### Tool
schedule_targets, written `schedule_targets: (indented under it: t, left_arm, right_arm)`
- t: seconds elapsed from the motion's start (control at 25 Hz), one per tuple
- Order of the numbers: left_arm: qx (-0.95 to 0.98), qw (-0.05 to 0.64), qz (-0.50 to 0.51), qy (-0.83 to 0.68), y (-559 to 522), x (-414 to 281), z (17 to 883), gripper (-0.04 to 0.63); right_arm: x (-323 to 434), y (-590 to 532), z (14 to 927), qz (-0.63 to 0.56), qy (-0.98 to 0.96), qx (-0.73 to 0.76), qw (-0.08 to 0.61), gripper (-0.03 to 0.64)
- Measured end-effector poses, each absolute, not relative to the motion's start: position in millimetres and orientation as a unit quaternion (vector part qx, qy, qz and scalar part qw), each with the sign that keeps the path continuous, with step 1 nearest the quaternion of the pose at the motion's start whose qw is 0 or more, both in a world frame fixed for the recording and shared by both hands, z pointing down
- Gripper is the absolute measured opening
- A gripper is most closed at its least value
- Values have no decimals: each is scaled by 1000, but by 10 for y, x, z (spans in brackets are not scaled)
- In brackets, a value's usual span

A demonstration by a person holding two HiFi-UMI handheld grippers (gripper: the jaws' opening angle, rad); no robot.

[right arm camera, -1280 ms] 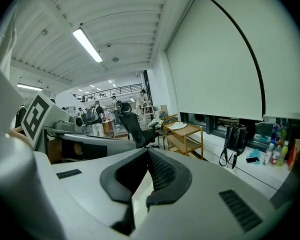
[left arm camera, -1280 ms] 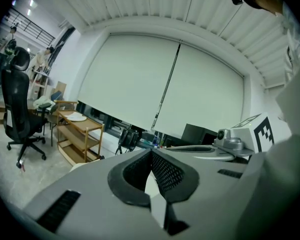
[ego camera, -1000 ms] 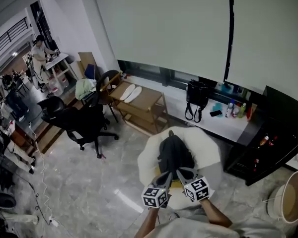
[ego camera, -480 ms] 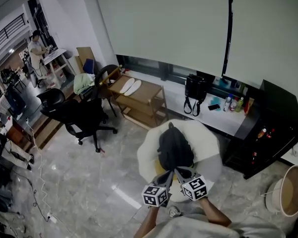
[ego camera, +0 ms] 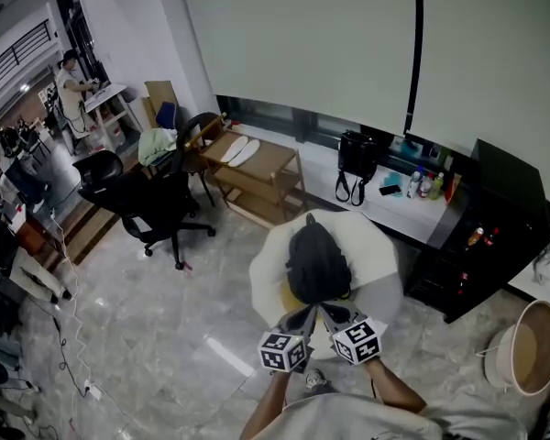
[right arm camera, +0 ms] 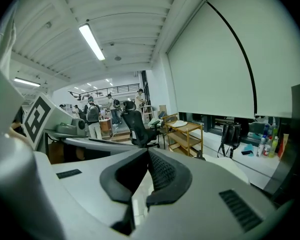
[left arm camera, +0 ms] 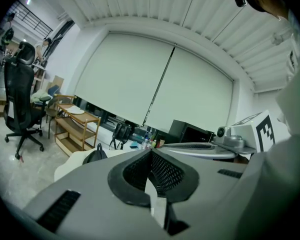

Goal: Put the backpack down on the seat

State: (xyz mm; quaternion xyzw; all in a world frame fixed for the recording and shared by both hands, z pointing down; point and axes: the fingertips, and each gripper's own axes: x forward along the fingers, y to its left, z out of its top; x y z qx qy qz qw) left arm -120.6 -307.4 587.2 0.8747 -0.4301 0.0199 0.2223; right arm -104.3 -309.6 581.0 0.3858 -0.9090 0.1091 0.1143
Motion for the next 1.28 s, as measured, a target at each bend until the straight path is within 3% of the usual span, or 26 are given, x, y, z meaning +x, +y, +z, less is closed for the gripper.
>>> schedule_targets:
  t: [1.28]
  left_arm:
    - [877,221,40,-425,-531,-183,6001,31]
  right_arm:
    - [-41,-636,5907,122,-906,391,108,28]
